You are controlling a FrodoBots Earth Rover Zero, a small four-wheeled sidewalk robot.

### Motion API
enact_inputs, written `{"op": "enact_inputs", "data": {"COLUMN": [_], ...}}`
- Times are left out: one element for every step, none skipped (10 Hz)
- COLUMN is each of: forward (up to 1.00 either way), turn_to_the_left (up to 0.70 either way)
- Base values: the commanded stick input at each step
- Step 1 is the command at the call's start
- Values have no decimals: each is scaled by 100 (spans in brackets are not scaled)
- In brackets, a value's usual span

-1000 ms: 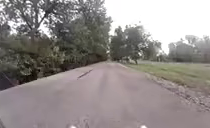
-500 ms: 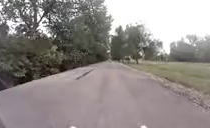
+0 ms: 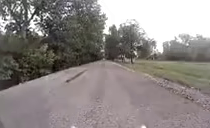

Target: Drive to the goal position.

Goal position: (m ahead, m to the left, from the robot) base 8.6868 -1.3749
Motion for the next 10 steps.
{"op": "enact_inputs", "data": {"forward": [70, 70, 70, 70, 70, 70, 70, 70, 70, 70], "turn_to_the_left": [0, 0, 0, 0, 0, 0, 0, 0, 0, 0]}}
